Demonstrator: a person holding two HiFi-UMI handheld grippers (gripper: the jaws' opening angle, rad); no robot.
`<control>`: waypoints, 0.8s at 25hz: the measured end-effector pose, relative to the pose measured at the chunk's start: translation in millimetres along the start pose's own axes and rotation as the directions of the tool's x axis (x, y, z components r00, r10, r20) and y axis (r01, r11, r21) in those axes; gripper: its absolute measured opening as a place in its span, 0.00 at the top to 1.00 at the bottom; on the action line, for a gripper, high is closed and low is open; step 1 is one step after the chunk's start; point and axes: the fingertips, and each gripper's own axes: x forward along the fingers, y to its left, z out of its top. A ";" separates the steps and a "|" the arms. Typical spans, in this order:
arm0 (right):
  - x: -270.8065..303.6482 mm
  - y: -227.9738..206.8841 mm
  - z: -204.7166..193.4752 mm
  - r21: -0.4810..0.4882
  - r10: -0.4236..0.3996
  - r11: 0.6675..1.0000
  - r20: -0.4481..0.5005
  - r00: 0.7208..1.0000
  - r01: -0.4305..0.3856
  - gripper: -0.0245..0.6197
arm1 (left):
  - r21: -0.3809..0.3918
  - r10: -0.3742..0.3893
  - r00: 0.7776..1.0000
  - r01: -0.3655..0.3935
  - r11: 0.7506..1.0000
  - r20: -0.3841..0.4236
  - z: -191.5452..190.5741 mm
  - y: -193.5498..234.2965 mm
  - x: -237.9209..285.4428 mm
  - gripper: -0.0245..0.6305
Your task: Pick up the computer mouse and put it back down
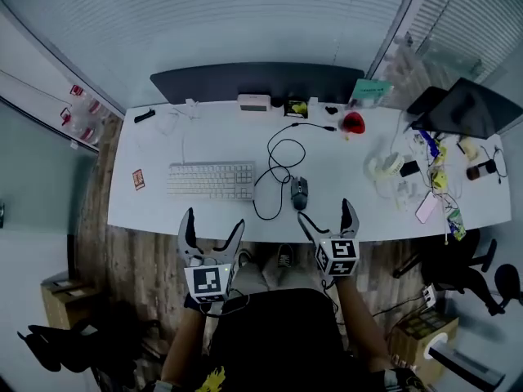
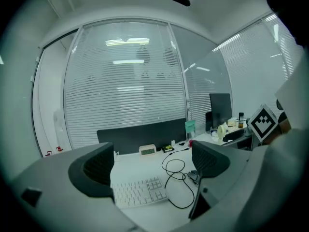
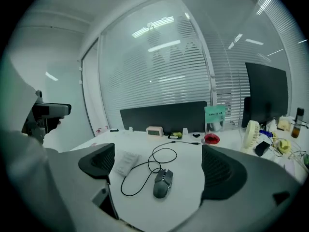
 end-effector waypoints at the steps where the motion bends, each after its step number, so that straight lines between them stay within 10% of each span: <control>1: 10.7 -1.7 -7.3 -0.005 -0.007 1.000 -0.025 1.000 0.007 0.08 | 0.001 0.003 0.999 -0.003 1.000 -0.034 -7.2 3.8 8.1 0.19; 20: 170.1 -23.1 -172.5 -0.049 -0.184 0.982 -0.426 0.886 0.181 0.35 | -0.043 -0.150 0.953 0.144 0.989 -0.261 -112.0 34.5 80.7 0.20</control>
